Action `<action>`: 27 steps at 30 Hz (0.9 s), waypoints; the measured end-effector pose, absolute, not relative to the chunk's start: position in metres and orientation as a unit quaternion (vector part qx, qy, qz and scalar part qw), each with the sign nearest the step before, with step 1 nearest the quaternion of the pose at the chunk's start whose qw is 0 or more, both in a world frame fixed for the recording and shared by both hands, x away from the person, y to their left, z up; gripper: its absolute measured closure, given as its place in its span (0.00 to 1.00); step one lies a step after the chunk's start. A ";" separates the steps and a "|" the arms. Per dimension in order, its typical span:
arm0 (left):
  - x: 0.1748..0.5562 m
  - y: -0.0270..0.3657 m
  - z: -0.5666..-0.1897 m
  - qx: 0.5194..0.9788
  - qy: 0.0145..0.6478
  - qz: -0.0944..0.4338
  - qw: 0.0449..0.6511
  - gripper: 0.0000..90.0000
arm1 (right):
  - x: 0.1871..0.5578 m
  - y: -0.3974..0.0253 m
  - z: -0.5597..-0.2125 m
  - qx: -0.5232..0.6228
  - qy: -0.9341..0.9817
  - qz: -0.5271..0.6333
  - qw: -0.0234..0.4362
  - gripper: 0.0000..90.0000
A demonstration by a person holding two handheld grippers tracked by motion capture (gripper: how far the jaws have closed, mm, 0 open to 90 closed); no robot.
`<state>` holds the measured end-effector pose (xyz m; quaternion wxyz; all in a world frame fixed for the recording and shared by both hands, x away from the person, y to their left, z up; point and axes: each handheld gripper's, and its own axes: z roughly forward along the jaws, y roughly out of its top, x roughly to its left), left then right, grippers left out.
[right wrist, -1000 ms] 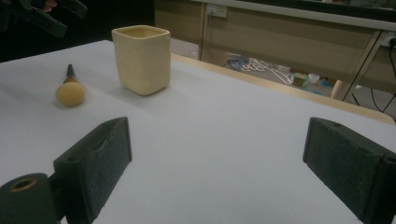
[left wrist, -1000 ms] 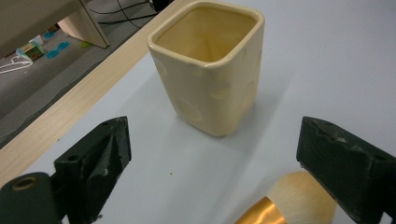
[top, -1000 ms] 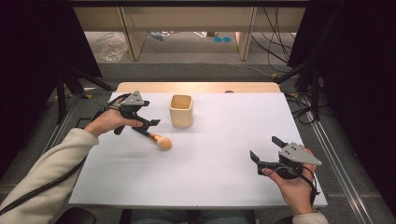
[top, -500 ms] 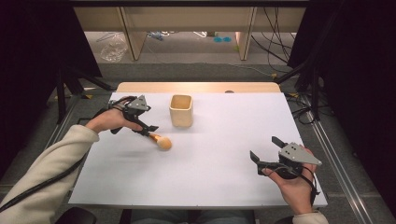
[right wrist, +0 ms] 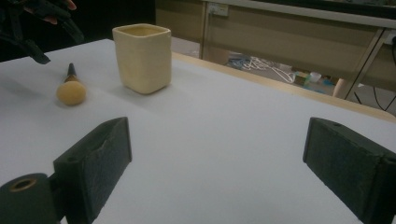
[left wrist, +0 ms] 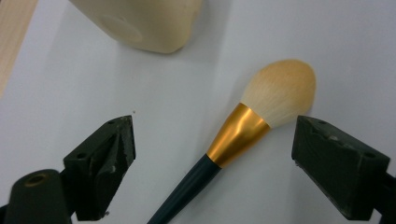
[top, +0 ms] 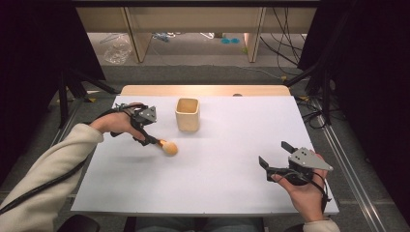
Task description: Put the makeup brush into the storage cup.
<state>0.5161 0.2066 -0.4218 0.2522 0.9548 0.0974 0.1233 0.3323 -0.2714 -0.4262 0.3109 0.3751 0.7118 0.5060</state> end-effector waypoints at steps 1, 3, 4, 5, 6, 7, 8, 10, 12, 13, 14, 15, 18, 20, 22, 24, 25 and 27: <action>0.516 0.206 -0.422 0.957 0.098 0.117 0.245 0.15 | 0.332 -0.271 -0.426 0.376 0.712 0.506 0.311 0.10; 0.516 0.206 -0.422 0.960 0.092 0.116 0.238 0.15 | 0.332 -0.271 -0.426 0.376 0.712 0.506 0.309 0.10; 0.517 0.204 -0.423 0.964 0.079 0.114 0.227 0.15 | 0.333 -0.271 -0.426 0.376 0.712 0.506 0.309 0.10; 0.517 0.203 -0.424 0.965 0.078 0.110 0.224 0.15 | 0.333 -0.271 -0.426 0.376 0.712 0.506 0.309 0.10; 0.516 0.202 -0.424 0.967 0.073 0.109 0.220 0.15 | 0.333 -0.271 -0.426 0.376 0.712 0.506 0.309 0.10; 0.516 0.202 -0.425 0.968 0.067 0.108 0.214 0.15 | 0.333 -0.271 -0.427 0.376 0.712 0.505 0.309 0.10; 0.516 0.201 -0.425 0.970 0.064 0.106 0.210 0.15 | 0.333 -0.271 -0.427 0.377 0.712 0.506 0.309 0.10; 0.516 0.199 -0.427 0.972 0.057 0.102 0.202 0.15 | 0.333 -0.272 -0.427 0.378 0.712 0.505 0.309 0.10; 0.516 0.197 -0.429 0.975 0.048 0.100 0.191 0.16 | 0.333 -0.272 -0.427 0.378 0.712 0.505 0.308 0.10; 0.516 0.196 -0.430 0.976 0.047 0.098 0.190 0.16 | 0.333 -0.272 -0.427 0.378 0.712 0.505 0.308 0.10; 0.516 0.194 -0.430 0.976 0.044 0.097 0.188 0.16 | 0.333 -0.272 -0.427 0.378 0.712 0.506 0.308 0.10; 0.516 0.193 -0.431 0.977 0.041 0.095 0.186 0.16 | 0.333 -0.272 -0.427 0.378 0.712 0.506 0.308 0.10; 0.517 0.191 -0.431 0.979 0.034 0.094 0.178 0.16 | 0.332 -0.272 -0.426 0.378 0.718 0.499 0.303 0.10; 0.517 0.188 -0.432 0.980 0.029 0.091 0.175 0.16 | 0.333 -0.272 -0.427 0.379 0.712 0.505 0.307 0.10; 0.517 0.186 -0.433 0.981 0.025 0.087 0.169 0.16 | 0.333 -0.272 -0.427 0.378 0.712 0.505 0.307 0.10; 0.517 0.184 -0.434 0.983 0.020 0.084 0.161 0.16 | 0.333 -0.272 -0.427 0.378 0.712 0.505 0.308 0.10; 0.516 0.183 -0.436 0.982 0.025 0.084 0.169 0.16 | 0.333 -0.272 -0.427 0.378 0.712 0.505 0.307 0.10; 0.517 0.182 -0.436 0.983 0.017 0.086 0.164 0.16 | 0.332 -0.272 -0.426 0.378 0.717 0.500 0.303 0.10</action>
